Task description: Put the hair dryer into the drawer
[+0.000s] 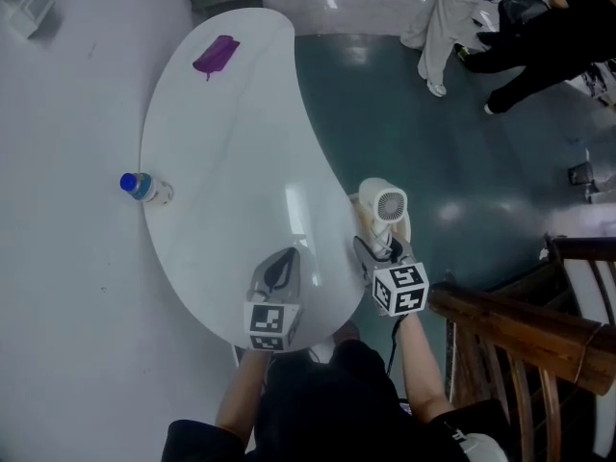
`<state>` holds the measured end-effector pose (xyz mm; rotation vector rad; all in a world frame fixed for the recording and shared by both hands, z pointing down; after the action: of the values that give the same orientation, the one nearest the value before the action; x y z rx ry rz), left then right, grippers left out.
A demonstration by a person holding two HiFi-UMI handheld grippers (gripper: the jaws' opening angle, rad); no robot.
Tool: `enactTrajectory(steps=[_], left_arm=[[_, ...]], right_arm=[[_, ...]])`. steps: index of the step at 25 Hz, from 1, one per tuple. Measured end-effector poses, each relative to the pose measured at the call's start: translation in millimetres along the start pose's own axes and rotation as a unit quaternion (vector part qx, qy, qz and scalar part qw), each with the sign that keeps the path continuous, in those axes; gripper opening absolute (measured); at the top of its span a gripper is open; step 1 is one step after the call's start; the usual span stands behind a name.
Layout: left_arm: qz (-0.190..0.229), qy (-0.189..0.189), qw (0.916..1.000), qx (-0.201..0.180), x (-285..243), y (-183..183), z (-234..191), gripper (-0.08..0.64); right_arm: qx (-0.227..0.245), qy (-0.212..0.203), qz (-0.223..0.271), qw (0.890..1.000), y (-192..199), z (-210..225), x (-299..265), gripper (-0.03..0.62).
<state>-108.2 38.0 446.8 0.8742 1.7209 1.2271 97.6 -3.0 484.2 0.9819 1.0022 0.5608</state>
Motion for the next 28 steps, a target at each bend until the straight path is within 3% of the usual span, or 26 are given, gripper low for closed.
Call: enactTrajectory(steps=[12,28], left_arm=[[-0.017,0.001,0.9999,0.004,-30.3,15.0,53.1,0.006],[-0.065,-0.011,0.9977,0.019,-76.8,63.8,69.1,0.006]], right_arm=[[-0.010,0.002,-0.030,0.999,32.3,62.0,18.8,0.245],[-0.043,-0.025,-0.089,0.995,98.5,104.2,-20.3,0.245]])
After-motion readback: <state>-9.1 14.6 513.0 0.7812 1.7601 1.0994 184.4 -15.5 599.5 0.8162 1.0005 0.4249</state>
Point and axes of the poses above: the fingertips, and each gripper's own axes: x backward along the fingers, z to its right, y out of its underside, the point moved 5 cm from there along x, backward along the fingers, and after that the axes turned 13 degrees about z, right-handed, at the moved point
